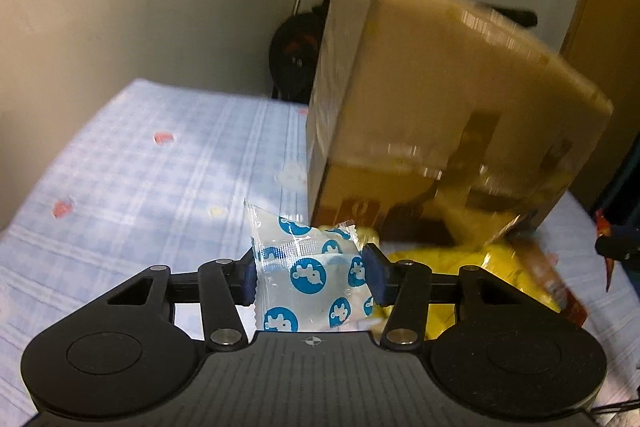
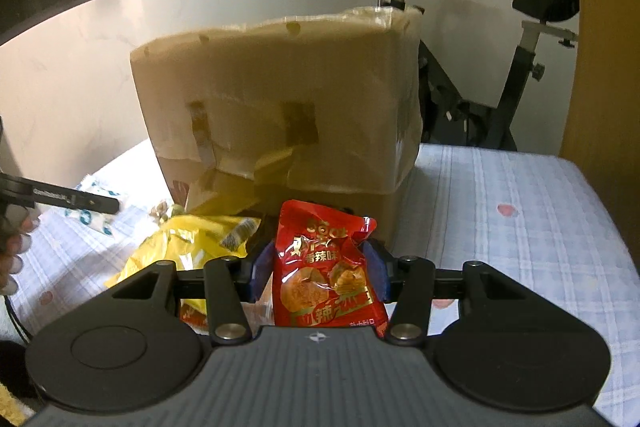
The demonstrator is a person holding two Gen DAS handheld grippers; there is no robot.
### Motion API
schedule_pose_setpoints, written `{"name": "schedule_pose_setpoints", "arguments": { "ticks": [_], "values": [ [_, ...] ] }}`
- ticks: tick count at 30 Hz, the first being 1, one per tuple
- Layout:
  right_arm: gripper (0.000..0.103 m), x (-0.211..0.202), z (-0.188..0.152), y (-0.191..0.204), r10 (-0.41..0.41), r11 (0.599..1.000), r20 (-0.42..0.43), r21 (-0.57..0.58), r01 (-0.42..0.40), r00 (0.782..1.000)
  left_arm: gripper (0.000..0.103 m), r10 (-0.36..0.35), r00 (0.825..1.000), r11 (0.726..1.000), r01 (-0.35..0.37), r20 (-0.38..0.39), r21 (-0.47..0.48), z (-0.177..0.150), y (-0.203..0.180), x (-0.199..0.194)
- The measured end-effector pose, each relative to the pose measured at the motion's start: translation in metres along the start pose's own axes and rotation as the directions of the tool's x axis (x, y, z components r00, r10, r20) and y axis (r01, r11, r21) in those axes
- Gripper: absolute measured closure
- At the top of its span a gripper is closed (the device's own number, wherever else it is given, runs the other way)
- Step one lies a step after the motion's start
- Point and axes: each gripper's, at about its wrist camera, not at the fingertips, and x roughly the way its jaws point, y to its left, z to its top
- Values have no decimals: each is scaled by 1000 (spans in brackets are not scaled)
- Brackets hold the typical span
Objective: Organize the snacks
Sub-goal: 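Grasp the blue-dotted white packet with the left gripper while the right gripper lifts the red packet, then carry both packets over the box and open both grippers to drop them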
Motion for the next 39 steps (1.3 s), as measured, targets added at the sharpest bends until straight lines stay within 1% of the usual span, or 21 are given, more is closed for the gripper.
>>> {"name": "schedule_pose_setpoints", "arguments": {
  "ticks": [5,10,15,19,23,27,29,30,33,35,39],
  "values": [
    [51,-10,17,0,1,1000,54,-20,0,999,50,-6,996,1000,6,87,6,24,-7,-29],
    [51,-22,42,2,11,998,121,-63,-3,993,50,-18,986,1000,14,166,20,49,-21,-55],
    [51,-34,71,4,32,996,198,-94,-14,980,49,-46,971,998,35,233,51,78,-36,-72],
    [51,-36,96,4,59,992,239,-123,-30,969,49,-68,961,996,49,270,76,101,-51,-74],
    [51,-26,123,7,83,986,264,-161,-41,961,49,-97,950,992,69,295,106,124,-72,-65],
    [51,-1,147,9,93,982,262,-184,-45,961,49,-120,951,987,83,285,139,147,-98,-40],
    [51,16,158,9,91,983,247,-177,-48,965,49,-96,955,987,55,280,150,155,-110,-23],
    [51,23,162,9,91,983,237,-174,-49,967,49,-91,960,988,55,265,142,158,-114,-14],
    [51,46,169,6,79,987,198,-155,-48,977,49,-105,973,991,84,208,107,167,-118,19],
    [51,60,171,3,66,991,165,-127,-45,984,49,-93,980,992,76,174,103,167,-118,34],
    [50,77,170,-2,38,996,103,-79,-29,994,48,-93,988,991,79,124,112,165,-114,55]
  ]
}}
